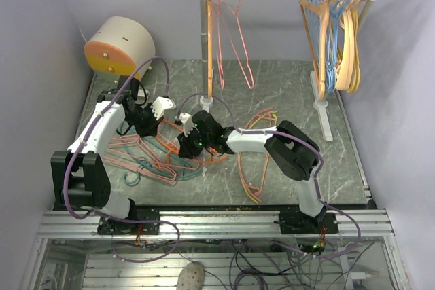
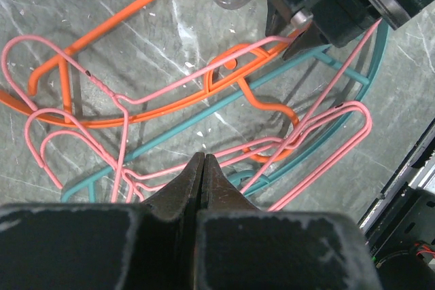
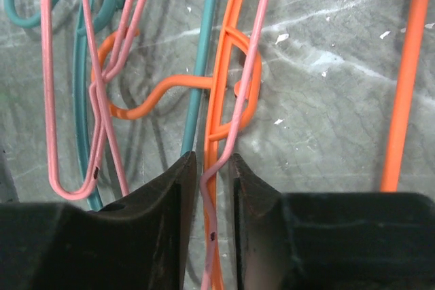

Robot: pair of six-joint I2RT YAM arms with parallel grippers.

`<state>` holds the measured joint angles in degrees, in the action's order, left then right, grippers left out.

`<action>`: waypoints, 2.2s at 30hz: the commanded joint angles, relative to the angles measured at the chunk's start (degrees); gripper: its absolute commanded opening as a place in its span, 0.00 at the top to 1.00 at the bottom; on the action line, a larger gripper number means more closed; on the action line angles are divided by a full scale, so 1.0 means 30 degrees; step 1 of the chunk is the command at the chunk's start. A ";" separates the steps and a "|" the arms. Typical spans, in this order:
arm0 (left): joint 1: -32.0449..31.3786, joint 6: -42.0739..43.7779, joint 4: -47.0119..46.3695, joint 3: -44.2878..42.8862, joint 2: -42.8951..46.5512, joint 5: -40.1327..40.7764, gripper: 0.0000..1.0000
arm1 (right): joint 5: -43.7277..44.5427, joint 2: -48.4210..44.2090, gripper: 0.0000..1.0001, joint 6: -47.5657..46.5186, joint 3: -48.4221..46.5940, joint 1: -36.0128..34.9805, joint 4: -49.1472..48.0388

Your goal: Organize the hangers

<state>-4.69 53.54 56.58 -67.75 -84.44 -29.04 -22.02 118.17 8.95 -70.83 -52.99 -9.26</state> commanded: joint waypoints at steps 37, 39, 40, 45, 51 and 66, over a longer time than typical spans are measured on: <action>-0.0608 -0.6364 0.3213 -0.9824 0.0737 0.0697 0.38 | 0.8417 -1.4493 1.00 0.2070 0.8565 0.0180 0.2643; -0.0605 -0.7385 0.3630 -1.1551 0.0583 0.0766 0.37 | 0.8955 -1.5723 1.00 0.2681 0.9239 0.0188 0.3361; -0.0620 -0.7724 0.3808 -1.2267 0.0514 0.0754 0.37 | 0.8842 -1.6359 1.00 0.3049 0.9706 0.0176 0.3439; -0.0620 -0.9758 0.3838 -1.4419 0.0401 0.1717 0.36 | 0.8865 -1.9498 1.00 0.5028 1.1834 0.0064 0.3370; -0.0606 -1.1264 0.2862 -1.3791 0.1036 0.3602 0.37 | 1.1173 -2.2655 1.00 0.6130 1.2157 -0.0159 0.6621; -0.0605 -1.1342 0.2750 -1.3466 0.2246 0.3486 0.37 | 1.6699 -2.6358 1.00 0.9171 0.7306 -0.0185 1.7309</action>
<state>-6.17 20.05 65.76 -107.81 -78.91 -18.52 21.19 40.58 31.99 -44.51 -53.30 32.77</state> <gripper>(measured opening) 0.632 0.042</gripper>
